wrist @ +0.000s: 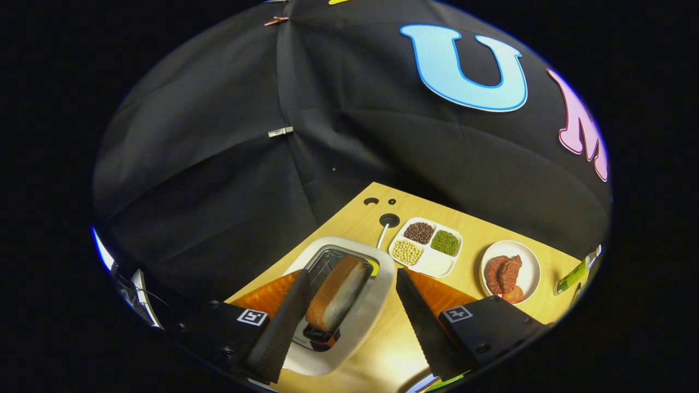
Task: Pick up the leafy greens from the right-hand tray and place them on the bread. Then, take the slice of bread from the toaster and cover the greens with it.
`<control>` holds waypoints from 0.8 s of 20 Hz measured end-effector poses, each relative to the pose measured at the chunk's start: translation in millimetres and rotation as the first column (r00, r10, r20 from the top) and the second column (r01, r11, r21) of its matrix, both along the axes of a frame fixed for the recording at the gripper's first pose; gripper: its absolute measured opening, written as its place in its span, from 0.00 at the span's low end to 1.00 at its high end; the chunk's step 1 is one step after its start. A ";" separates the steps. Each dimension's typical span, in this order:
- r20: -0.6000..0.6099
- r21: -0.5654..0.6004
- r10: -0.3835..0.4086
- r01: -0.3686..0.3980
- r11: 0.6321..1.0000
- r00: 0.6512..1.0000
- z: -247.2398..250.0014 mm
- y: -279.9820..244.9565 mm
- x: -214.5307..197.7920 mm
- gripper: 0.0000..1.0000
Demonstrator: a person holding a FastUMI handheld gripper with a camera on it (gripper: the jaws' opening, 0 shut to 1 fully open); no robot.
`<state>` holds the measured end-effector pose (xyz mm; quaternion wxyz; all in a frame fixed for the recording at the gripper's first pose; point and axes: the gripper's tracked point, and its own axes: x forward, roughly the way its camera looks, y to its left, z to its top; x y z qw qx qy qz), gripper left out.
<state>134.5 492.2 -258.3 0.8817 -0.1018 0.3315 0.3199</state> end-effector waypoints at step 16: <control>-0.027 -0.040 -0.024 0.023 0.999 0.999 -9.7 10.7 -15.7 0.15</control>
